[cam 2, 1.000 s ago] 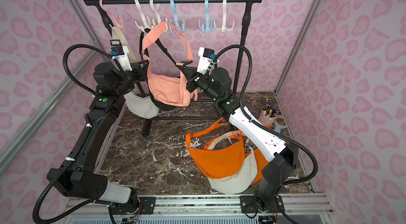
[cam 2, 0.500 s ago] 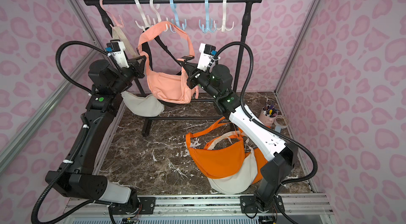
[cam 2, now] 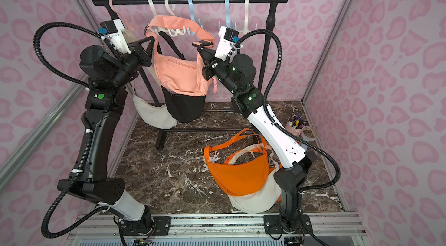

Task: Take the bag off the hook
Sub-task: Pick up the bag from the hook.

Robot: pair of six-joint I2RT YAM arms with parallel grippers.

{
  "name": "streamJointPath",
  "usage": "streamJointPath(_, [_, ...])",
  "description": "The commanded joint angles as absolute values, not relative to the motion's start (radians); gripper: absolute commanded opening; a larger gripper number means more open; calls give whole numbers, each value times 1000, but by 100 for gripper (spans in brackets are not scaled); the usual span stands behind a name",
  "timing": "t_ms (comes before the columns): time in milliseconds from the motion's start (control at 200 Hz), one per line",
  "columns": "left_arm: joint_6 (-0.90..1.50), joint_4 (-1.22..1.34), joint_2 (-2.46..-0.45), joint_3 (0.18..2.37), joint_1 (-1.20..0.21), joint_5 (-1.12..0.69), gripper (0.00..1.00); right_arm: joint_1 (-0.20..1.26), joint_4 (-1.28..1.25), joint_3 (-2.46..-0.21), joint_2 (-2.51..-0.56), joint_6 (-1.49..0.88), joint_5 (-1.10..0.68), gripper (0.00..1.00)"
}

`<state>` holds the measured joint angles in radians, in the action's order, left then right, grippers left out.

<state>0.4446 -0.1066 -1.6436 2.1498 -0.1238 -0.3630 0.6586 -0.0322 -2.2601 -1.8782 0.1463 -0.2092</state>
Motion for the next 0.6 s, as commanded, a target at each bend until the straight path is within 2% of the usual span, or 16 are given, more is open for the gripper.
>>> streamJointPath(0, [489, -80, -1660, 2194, -124, -375, 3, 660, -129, -2283, -1899, 165, -182, 0])
streamJointPath(325, [617, 13, -1718, 2289, -123, -413, 3, 662, -367, -2239, -1890, 176, -224, 0])
streamJointPath(595, [670, 67, -1732, 2362, -125, -426, 3, 682, -407, -2273, -1890, 194, -249, 0])
